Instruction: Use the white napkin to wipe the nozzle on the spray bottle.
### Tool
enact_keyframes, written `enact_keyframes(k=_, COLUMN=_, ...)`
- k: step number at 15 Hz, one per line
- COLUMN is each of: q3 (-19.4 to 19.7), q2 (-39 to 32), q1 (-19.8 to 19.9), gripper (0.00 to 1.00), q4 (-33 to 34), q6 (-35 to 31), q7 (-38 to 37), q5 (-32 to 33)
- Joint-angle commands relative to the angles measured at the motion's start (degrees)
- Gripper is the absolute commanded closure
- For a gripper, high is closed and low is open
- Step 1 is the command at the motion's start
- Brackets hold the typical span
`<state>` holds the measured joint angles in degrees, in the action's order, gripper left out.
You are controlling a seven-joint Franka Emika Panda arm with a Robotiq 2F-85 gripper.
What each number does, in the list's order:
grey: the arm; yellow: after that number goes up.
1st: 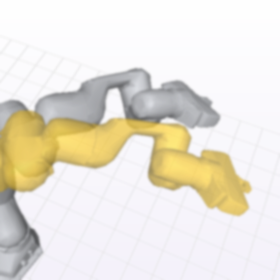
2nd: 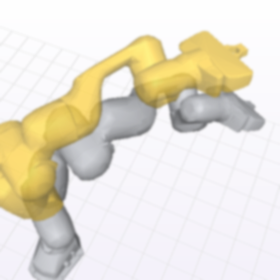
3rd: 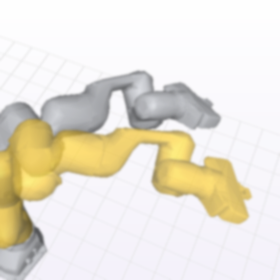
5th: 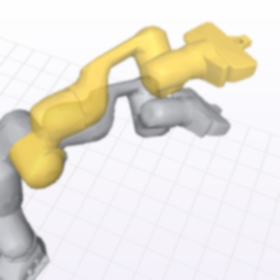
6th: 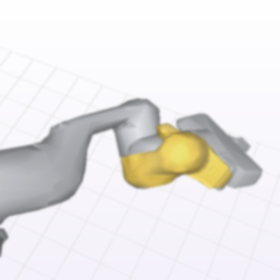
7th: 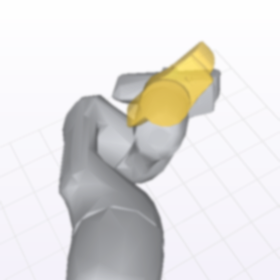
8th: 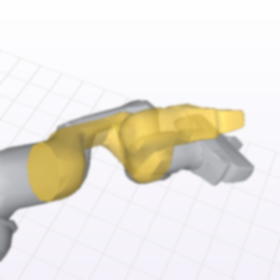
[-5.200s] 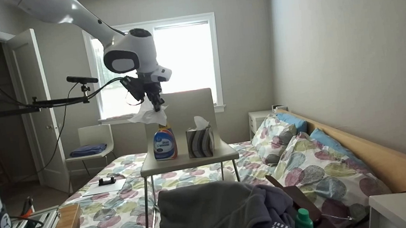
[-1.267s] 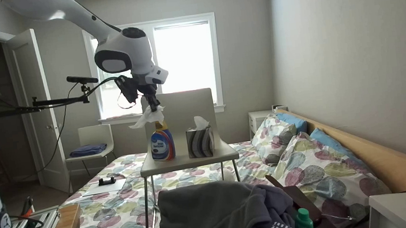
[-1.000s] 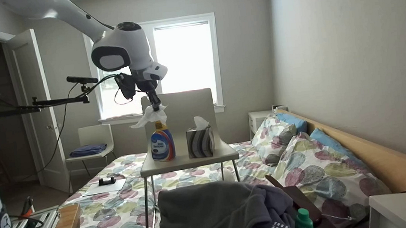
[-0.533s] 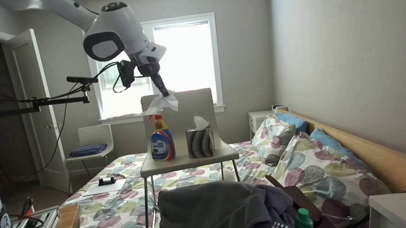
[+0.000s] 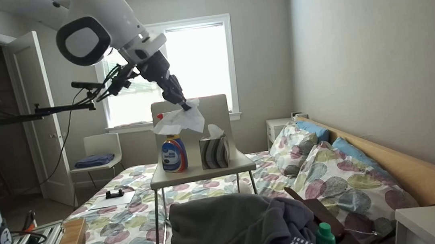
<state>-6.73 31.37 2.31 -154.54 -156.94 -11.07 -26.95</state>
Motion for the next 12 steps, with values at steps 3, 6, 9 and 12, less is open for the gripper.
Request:
enact_keyframes(k=3, q3=2.32, q2=3.5, q1=14.21, gripper=0.99, q4=-5.06, q6=5.49, q7=-6.18, q5=5.83)
enact_keyframes(k=6, q3=1.73, q2=1.77, q1=24.54, gripper=0.99, q4=-4.89, q6=7.09, q7=-6.98, q5=7.96)
enact_keyframes(k=9, q3=2.44, q2=1.85, q1=24.02, gripper=0.97, q4=-4.87, q6=6.44, q7=-4.11, q5=5.83)
enact_keyframes(k=12, q3=2.1, q2=1.52, q1=24.44, gripper=0.97, q4=-4.84, q6=6.45, q7=-4.49, q5=5.86)
